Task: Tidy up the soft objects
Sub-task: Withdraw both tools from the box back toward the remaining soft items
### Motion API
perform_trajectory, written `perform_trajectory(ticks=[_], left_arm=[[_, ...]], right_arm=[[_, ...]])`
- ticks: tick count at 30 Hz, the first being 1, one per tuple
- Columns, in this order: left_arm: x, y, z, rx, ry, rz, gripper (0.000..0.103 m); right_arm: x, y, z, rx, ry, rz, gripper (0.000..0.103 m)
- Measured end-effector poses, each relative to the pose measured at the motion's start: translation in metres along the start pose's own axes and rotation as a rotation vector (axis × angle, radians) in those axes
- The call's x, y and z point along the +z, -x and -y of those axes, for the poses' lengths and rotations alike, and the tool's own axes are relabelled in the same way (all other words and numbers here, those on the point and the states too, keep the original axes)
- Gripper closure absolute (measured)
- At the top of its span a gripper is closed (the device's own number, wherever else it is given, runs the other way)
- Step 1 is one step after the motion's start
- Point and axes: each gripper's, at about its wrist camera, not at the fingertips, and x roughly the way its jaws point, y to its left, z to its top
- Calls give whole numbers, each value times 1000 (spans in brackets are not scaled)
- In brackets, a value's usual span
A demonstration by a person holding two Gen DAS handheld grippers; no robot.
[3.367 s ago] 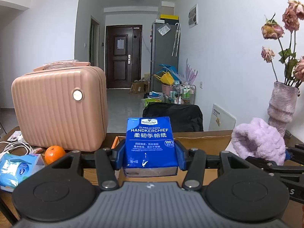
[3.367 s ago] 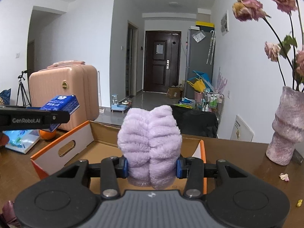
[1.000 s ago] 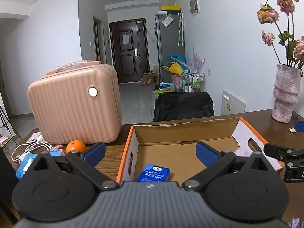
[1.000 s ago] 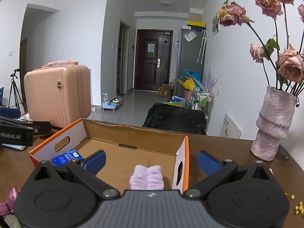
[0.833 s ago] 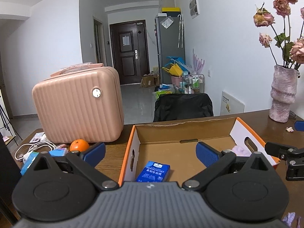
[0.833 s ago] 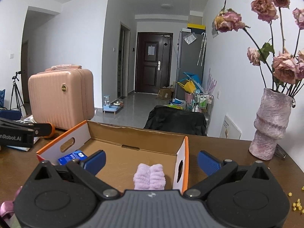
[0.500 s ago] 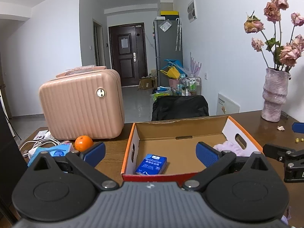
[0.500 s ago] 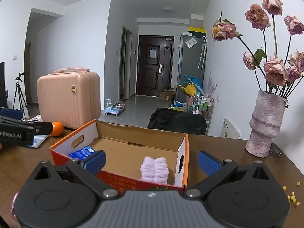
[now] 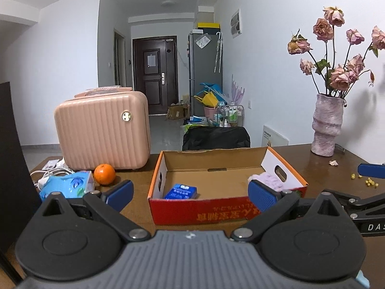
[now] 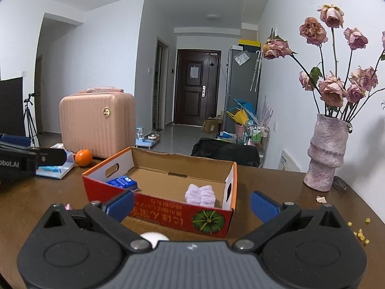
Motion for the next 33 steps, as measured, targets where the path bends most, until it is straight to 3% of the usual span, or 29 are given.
perform_trajectory(ticks=[12,33], left_arm=[[-27,31,0,-17,30,-11,0],[-70,55,8,-26,35,-103,0]], right_arm=[[-23,36,-12,3,3,-7,0],[-68,71,-21,-10,-1,-75,0]])
